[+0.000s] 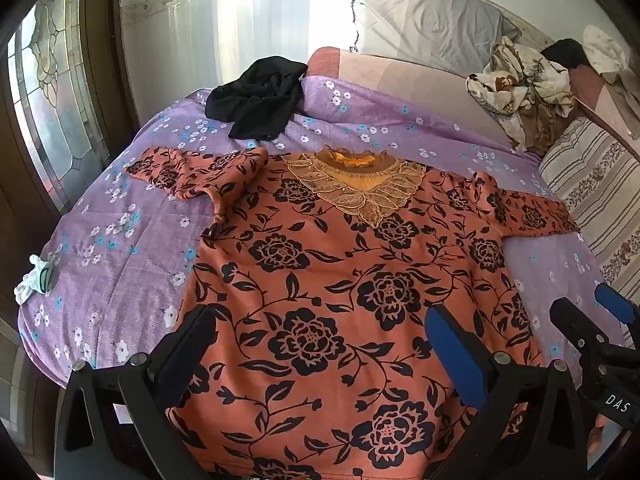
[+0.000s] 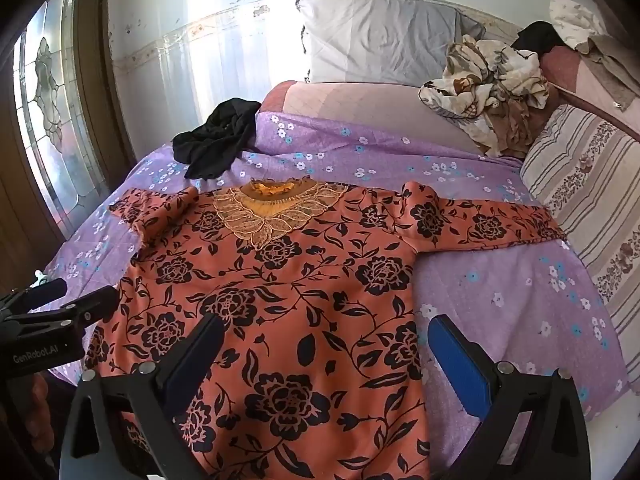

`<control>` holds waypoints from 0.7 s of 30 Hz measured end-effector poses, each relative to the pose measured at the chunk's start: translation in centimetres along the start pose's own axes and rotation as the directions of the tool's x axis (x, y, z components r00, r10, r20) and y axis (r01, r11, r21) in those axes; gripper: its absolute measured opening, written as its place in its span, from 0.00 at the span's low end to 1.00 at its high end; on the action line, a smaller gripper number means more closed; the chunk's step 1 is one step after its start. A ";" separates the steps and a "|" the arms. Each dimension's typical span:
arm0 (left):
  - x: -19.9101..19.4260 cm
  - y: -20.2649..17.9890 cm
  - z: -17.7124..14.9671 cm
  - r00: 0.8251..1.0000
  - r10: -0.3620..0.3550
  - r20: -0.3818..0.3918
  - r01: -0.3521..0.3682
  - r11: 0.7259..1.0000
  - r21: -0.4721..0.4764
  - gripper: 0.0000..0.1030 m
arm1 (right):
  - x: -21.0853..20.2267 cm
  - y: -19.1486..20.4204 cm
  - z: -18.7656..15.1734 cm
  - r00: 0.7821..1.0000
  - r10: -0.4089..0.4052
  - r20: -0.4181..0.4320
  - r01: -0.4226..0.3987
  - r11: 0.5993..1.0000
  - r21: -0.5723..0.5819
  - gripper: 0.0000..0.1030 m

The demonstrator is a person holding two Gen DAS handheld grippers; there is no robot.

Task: Fold small clothes

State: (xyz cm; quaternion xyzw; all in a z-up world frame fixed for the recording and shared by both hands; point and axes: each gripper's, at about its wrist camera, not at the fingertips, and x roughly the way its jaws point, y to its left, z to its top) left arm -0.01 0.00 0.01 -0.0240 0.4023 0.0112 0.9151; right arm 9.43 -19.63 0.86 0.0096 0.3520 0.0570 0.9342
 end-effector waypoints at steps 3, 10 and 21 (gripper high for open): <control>0.0 0.1 0.0 1.000 -0.006 -0.002 0.006 1.000 -0.001 1.00 | 0.0 0.2 0.1 1.000 0.000 0.001 0.000 1.000 -0.006 1.00; -0.2 0.1 -0.1 1.000 -0.004 -0.002 0.004 1.000 -0.003 1.00 | -0.1 0.4 0.3 1.000 0.000 0.006 0.001 1.000 -0.009 1.00; 0.4 0.3 -0.1 1.000 0.006 0.002 -0.006 1.000 -0.001 1.00 | 0.1 0.5 0.6 1.000 0.001 0.007 -0.001 1.000 -0.013 1.00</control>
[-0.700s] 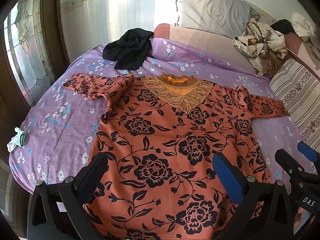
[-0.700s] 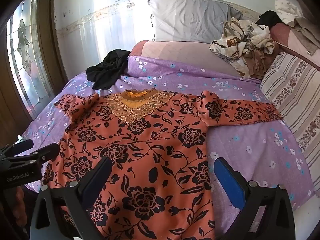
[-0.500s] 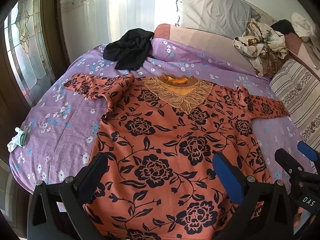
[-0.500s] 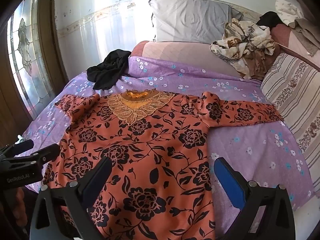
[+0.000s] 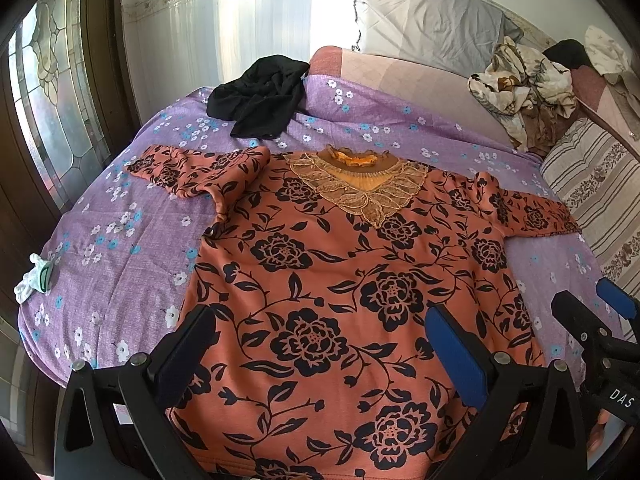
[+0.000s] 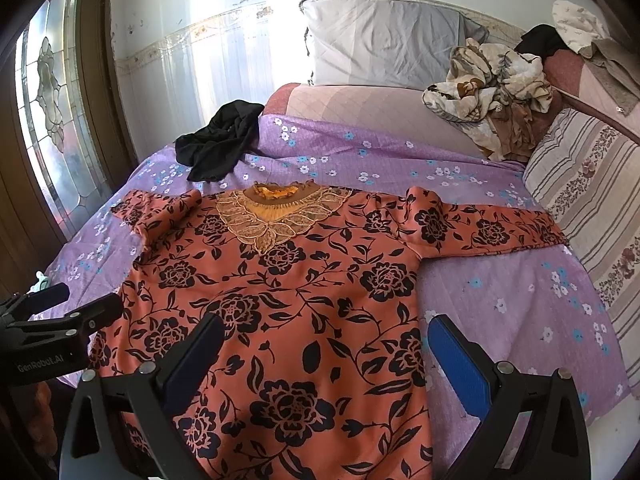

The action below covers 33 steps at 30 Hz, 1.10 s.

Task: Fold small clothes

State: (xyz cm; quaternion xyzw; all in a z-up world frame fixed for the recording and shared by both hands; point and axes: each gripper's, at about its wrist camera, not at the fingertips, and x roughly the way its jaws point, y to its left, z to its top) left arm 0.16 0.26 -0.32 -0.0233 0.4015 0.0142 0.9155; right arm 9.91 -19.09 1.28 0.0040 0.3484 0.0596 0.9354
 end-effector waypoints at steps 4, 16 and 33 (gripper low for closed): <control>0.2 0.0 0.0 1.000 0.001 0.002 -0.001 1.000 0.001 1.00 | 0.2 0.1 0.0 1.000 0.002 -0.002 -0.002 1.000 -0.001 1.00; 0.7 0.1 -0.1 0.999 -0.005 0.050 0.006 1.000 -0.004 1.00 | 0.7 0.3 0.0 1.000 0.004 -0.008 -0.005 1.000 -0.002 1.00; 2.2 0.3 0.2 0.999 -0.034 0.029 0.035 0.999 -0.036 1.00 | 2.4 0.2 0.3 1.000 0.014 -0.025 -0.014 1.000 -0.004 1.00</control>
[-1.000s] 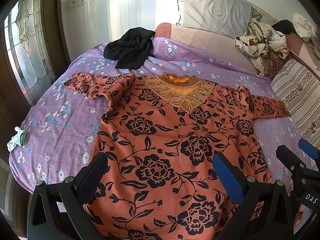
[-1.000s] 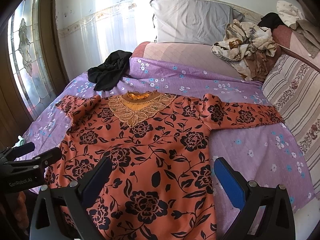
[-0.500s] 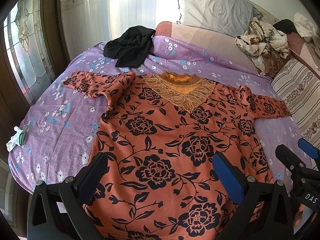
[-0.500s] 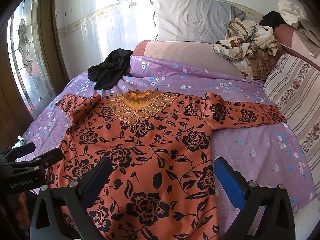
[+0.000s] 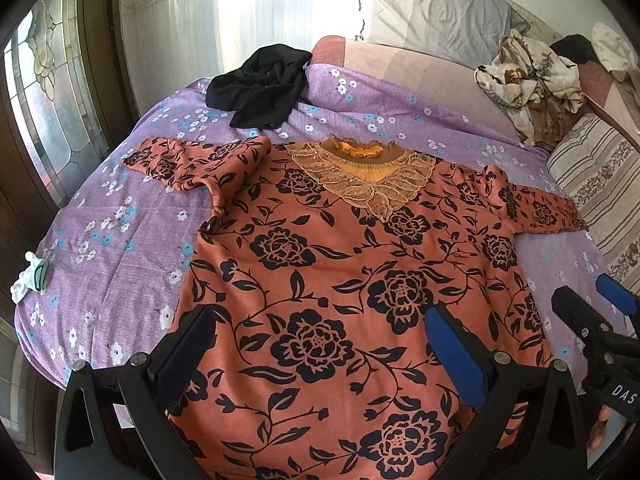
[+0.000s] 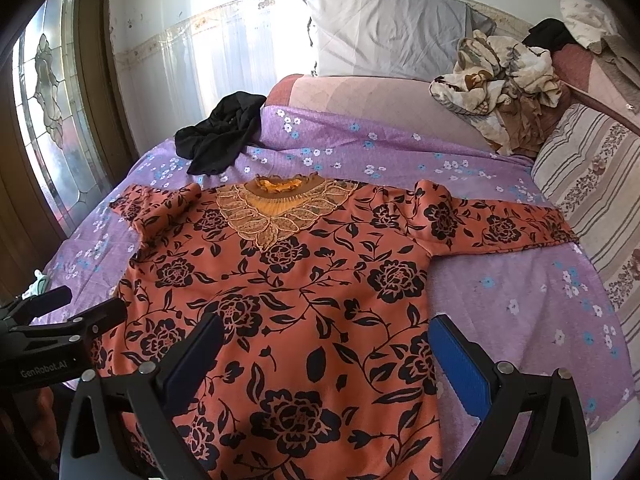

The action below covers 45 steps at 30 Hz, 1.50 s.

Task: Fold small clothes

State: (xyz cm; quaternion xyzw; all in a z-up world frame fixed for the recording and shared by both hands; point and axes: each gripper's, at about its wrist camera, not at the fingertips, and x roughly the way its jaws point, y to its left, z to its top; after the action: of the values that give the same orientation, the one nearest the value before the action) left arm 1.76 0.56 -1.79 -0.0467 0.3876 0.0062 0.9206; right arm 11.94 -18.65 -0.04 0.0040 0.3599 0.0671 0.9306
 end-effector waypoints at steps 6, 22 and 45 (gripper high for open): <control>2.7 4.2 -0.2 0.999 -0.001 -0.052 -0.002 0.999 -0.053 1.00 | 0.4 -5.1 0.9 0.998 0.022 0.051 -0.027 0.995 0.100 1.00; 10.7 23.6 0.8 0.954 0.264 -0.142 -0.299 0.861 -0.412 1.00 | 15.2 -41.9 2.6 0.998 -0.061 -0.005 0.040 0.586 0.809 0.92; 13.3 25.6 -1.1 0.914 0.309 -0.263 -0.397 0.817 -0.419 1.00 | 19.1 -43.0 12.7 0.984 -0.176 0.038 0.109 0.752 0.650 0.05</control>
State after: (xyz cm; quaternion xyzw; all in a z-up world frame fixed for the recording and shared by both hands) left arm 9.09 25.62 -14.09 -0.1925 0.4597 0.2653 0.8254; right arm 39.70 -58.35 -5.76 0.2996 0.3149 -0.1321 0.8909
